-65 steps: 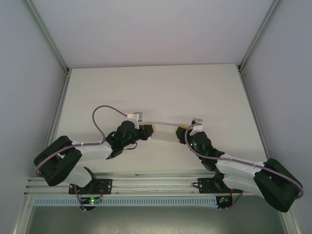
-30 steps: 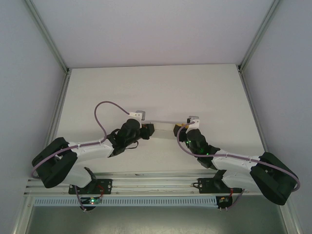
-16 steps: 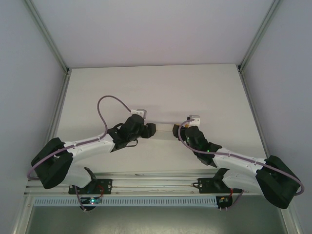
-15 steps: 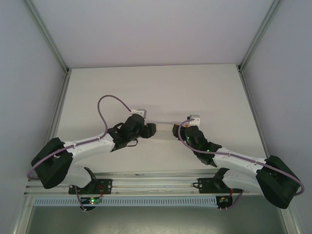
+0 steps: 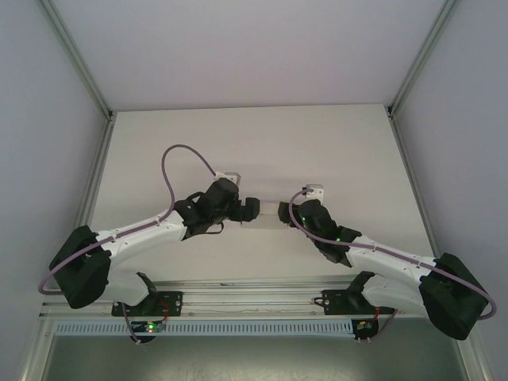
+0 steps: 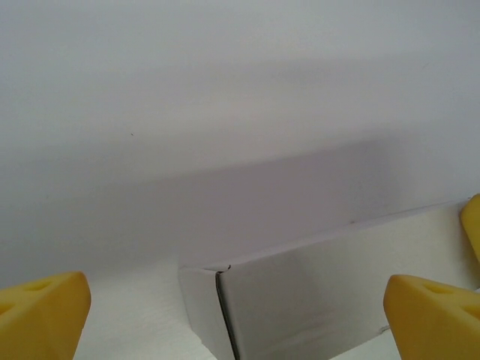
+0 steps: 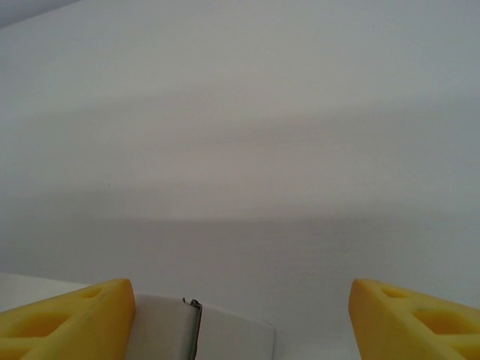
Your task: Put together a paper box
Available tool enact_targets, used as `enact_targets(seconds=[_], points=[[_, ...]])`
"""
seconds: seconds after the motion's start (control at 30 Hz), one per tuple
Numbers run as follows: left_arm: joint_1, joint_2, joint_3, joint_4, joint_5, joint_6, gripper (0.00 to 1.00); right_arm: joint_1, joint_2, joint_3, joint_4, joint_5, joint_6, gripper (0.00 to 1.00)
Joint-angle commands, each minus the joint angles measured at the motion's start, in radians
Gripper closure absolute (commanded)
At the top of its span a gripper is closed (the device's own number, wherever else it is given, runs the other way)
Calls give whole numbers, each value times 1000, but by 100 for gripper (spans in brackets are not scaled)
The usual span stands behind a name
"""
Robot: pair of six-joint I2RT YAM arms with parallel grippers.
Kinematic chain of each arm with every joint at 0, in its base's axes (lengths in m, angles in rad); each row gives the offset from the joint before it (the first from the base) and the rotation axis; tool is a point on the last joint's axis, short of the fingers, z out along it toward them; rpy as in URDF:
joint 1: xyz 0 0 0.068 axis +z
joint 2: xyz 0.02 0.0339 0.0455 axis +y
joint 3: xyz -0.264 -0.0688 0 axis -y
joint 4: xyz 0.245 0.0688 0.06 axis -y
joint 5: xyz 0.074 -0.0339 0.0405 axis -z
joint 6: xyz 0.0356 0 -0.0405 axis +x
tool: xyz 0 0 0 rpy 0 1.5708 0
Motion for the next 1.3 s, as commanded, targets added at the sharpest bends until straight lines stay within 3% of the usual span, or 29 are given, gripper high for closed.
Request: enact_targets(seconds=[0.0, 0.1, 0.17, 0.23, 0.33, 0.4, 0.5, 0.53, 0.7, 0.87, 1.1, 1.27], points=[[-2, -61, 24, -82, -51, 12, 0, -11, -36, 28, -39, -9, -20, 19], [7, -108, 14, -108, -71, 6, 0, -22, -62, 36, -39, -32, -60, 13], [14, -143, 2, -130, -87, -1, 0, -31, -88, 46, -43, -46, -103, 2], [20, -185, -12, -158, -118, -8, 0, -40, -116, 53, -29, -100, -182, 2], [24, -259, -48, -200, -166, -16, 0, -56, -153, 77, -25, -259, -397, 2], [27, -313, -77, -226, -197, -26, 0, -56, -161, 114, -79, -435, -590, 2], [32, -393, -130, -245, -232, -44, 0, -55, -113, 217, -258, -714, -865, 2], [32, -420, -145, -254, -244, -55, 0, -48, -82, 266, -351, -748, -956, 2], [33, -531, -224, -293, -258, -88, 0, -20, 125, 483, -618, -598, -1206, 2], [34, -587, -277, -295, -255, -109, 0, -30, 362, 697, -844, -594, -1374, 2], [35, -591, -286, -317, -256, -116, 0, -21, 604, 882, -975, -414, -1391, 2], [37, -589, -291, -318, -257, -117, 0, -15, 679, 920, -994, -384, -1399, 12]])
